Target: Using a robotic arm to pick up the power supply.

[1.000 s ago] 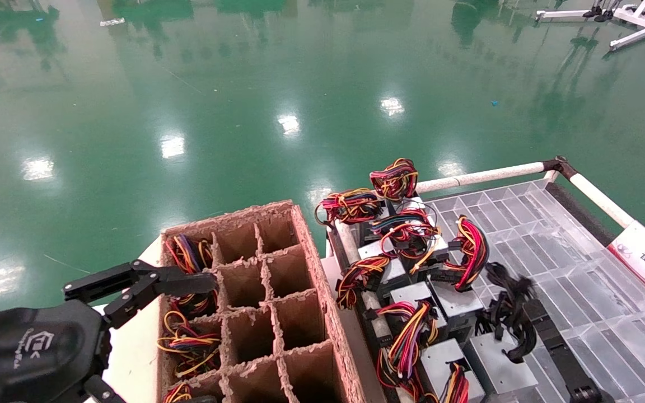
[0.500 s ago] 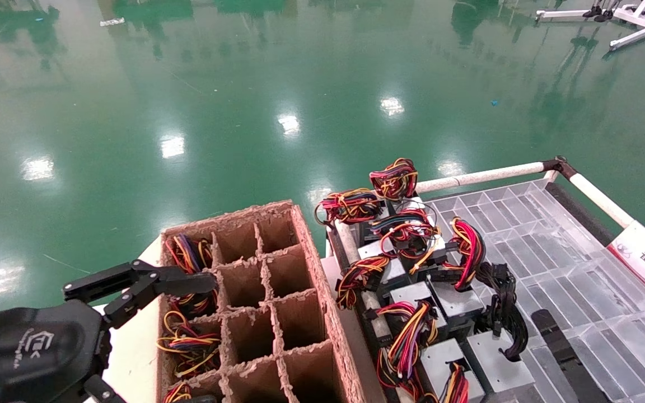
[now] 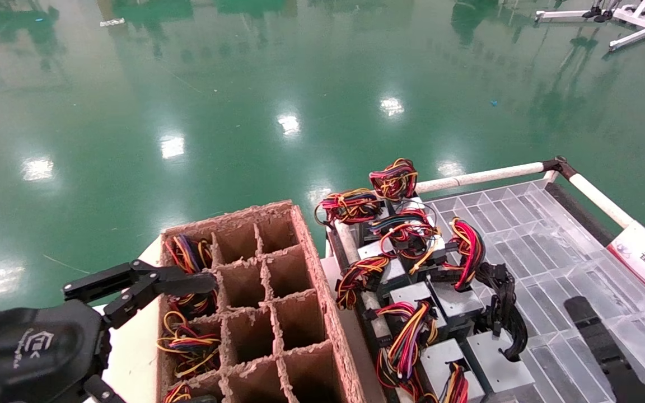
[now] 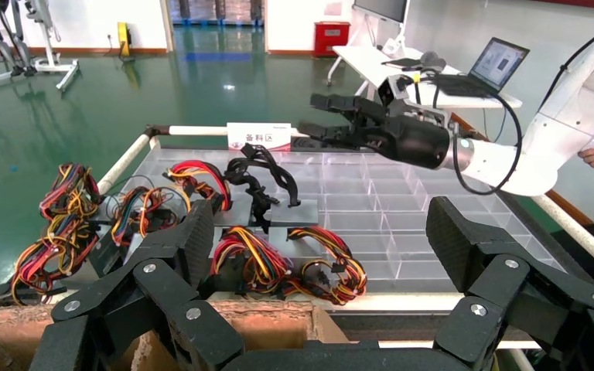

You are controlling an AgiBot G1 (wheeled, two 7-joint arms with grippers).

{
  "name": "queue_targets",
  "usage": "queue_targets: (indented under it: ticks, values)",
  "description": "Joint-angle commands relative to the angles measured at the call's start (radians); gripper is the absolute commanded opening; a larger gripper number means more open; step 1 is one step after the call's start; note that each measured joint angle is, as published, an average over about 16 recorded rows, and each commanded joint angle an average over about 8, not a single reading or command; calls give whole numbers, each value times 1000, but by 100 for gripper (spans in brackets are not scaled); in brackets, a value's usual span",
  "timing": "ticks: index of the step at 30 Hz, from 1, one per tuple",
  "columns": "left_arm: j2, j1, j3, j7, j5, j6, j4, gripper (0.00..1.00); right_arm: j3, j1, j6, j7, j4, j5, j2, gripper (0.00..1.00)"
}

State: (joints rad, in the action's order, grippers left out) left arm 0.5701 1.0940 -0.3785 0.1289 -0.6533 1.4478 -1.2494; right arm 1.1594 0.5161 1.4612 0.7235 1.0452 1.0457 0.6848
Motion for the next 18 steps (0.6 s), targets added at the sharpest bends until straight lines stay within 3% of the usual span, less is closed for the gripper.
queue_targets:
  ticks: [1, 18]
  values:
    - [0, 0, 0, 0, 0, 0, 0, 100, -6, 4, 9, 7, 15, -12, -7, 100]
    - [0, 0, 0, 0, 0, 0, 0, 100, -259, 164, 18, -257, 81, -521, -27, 100]
